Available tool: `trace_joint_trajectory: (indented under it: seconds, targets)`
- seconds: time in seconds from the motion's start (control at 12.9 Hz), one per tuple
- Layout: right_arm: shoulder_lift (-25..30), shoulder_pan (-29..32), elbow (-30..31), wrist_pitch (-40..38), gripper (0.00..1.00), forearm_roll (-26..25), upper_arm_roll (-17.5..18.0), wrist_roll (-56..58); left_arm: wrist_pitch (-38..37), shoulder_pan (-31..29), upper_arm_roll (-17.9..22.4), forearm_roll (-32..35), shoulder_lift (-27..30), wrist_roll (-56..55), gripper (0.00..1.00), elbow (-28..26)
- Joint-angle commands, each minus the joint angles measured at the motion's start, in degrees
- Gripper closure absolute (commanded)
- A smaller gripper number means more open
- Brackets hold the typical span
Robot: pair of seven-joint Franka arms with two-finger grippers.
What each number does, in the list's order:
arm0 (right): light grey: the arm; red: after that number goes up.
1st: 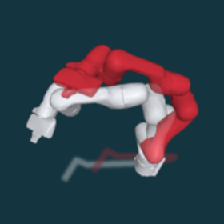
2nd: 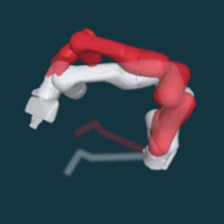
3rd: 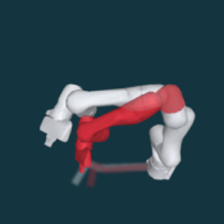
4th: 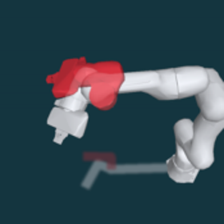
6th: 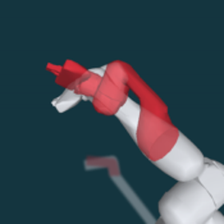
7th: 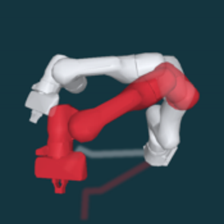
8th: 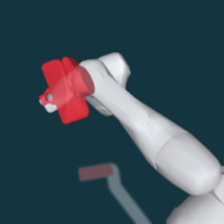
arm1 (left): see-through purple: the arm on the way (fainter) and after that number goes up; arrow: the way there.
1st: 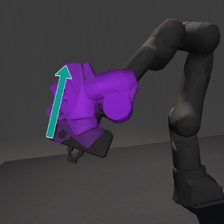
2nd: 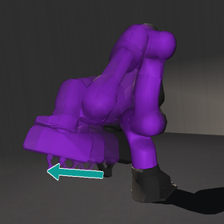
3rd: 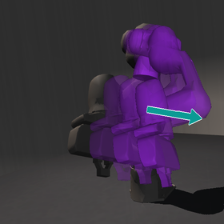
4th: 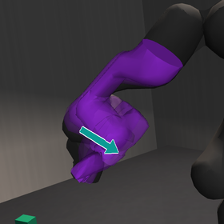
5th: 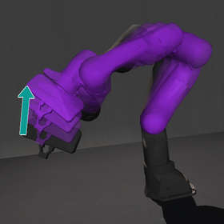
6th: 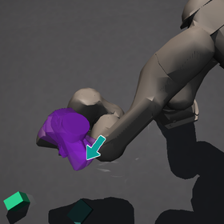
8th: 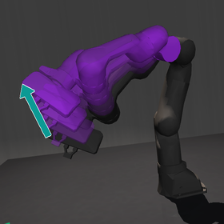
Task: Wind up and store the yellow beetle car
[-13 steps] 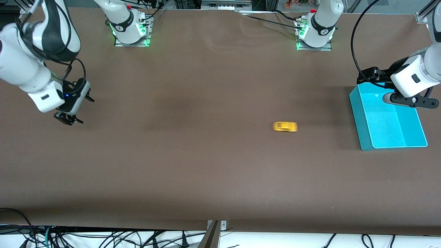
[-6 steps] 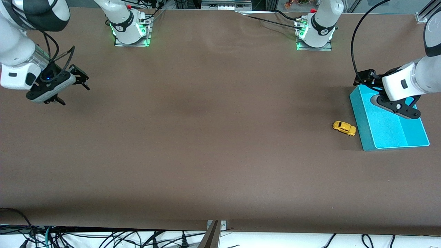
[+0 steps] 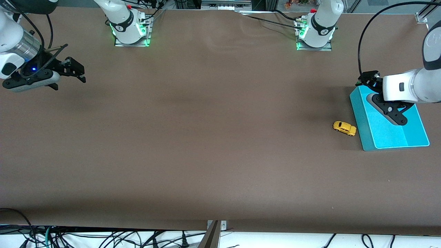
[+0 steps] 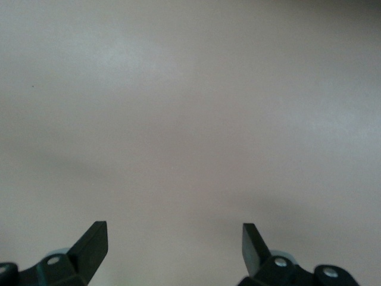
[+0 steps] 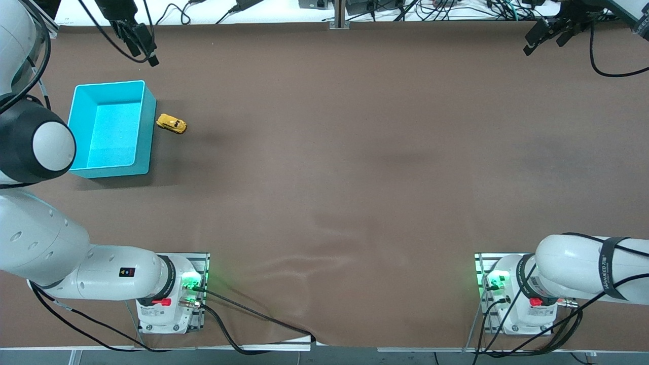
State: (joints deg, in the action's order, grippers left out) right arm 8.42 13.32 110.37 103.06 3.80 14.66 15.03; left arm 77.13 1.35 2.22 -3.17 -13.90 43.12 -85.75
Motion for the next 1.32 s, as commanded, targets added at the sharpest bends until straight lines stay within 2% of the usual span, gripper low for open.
trace_joint_trajectory:
  seconds: [0.0,0.15,0.31,0.54,0.85,1.08,1.24]
  targets:
    - [0.19,-0.57,-1.91,-3.12,0.00,-0.29,-0.51,-3.34,1.09,-0.20,-0.02,0.45,-1.83,9.41,0.00,-0.02]
    - [0.19,-0.57,-2.00,-3.12,0.00,-0.38,-0.51,-3.43,5.64,-0.12,-0.02,2.28,-2.10,20.28,0.00,-2.73]
    - [0.19,-0.57,-3.75,-5.04,0.00,-0.38,-0.51,-3.60,11.88,-0.12,-0.02,4.75,-1.13,28.74,0.00,-7.82]
    - [-0.33,-1.36,-5.43,-6.55,0.00,-0.46,-0.60,-4.75,22.41,-1.08,-0.02,5.02,-0.43,37.26,0.00,-16.52]
    - [-0.86,-2.77,-5.78,-6.82,0.00,-0.64,-1.91,-4.57,33.59,-3.28,-0.02,6.24,-0.86,40.63,0.00,-25.58]
    - [-0.86,-2.77,-5.78,-6.73,0.00,-0.55,-1.91,-4.40,41.50,-3.28,-0.11,9.50,-0.95,49.65,0.00,-29.81]
    - [-0.86,-2.77,-5.78,-6.73,0.00,-0.55,-1.91,-4.40,50.35,-3.89,-0.11,9.24,-2.61,62.10,0.00,-31.48]
